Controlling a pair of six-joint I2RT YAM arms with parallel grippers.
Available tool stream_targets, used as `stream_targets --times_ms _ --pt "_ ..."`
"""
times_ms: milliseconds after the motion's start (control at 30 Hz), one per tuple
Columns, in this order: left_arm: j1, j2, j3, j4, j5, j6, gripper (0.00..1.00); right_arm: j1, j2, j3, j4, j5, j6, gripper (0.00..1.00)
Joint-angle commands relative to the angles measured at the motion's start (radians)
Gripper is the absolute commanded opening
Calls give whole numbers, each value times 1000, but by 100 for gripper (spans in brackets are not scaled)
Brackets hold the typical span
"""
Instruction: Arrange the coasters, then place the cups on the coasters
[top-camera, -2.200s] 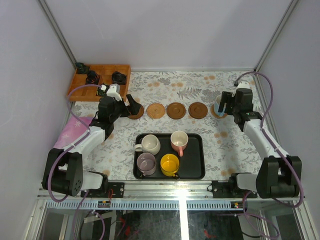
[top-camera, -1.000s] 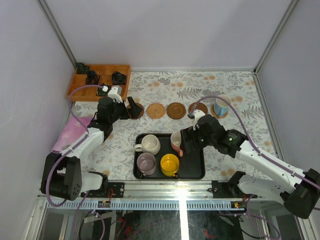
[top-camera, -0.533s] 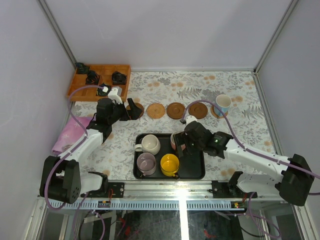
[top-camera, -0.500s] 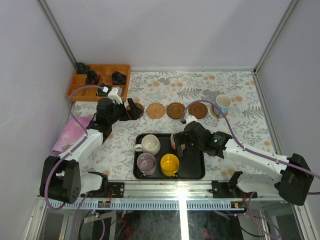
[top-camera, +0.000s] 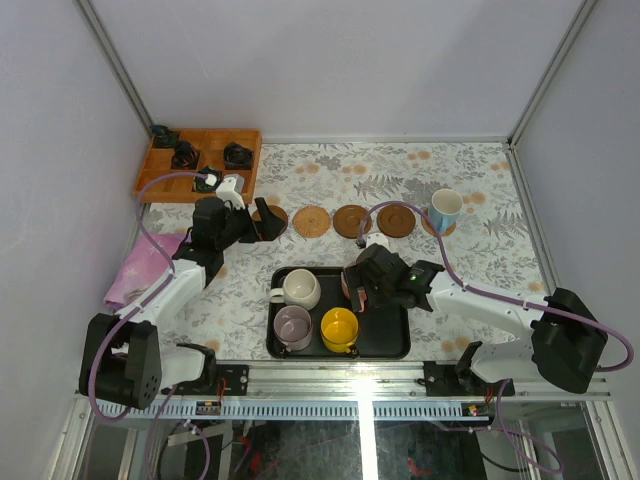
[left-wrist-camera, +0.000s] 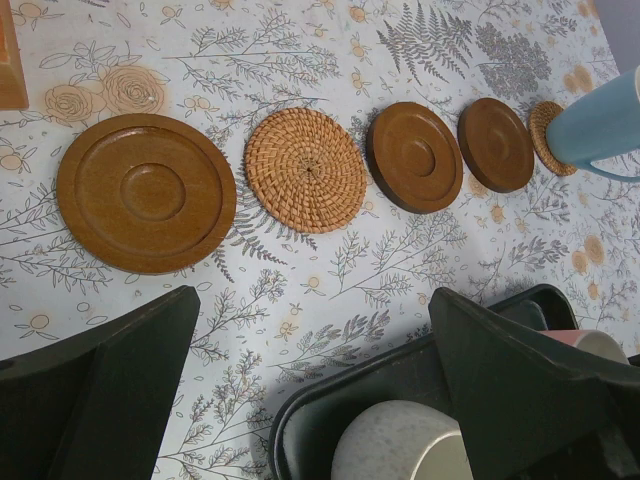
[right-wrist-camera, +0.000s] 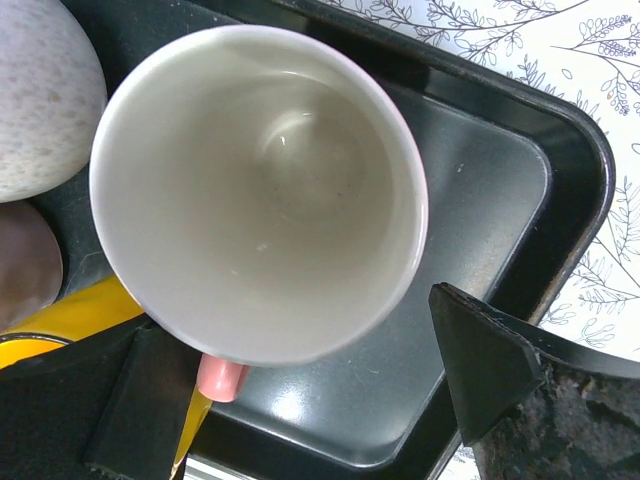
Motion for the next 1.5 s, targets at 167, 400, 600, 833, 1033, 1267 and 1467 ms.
stream_targets --times_ms 167,400,600,833,1033,1267,1467 --pt "6 -21 -15 14 -1 18 100 10 39 20 67 31 50 92" --pt "5 -9 -13 14 6 18 100 10 69 33 66 45 61 89" --pt "5 1 -12 16 11 18 100 9 71 39 47 42 72 74" --pt "5 9 -12 14 15 18 100 9 61 23 22 31 89 40" --pt "4 15 -13 9 14 21 100 9 45 19 -27 37 101 0" --pt "5 22 -12 14 11 21 100 26 -5 87 -117 134 83 0" --pt "5 21 -8 14 1 25 100 37 -16 208 -188 269 49 0"
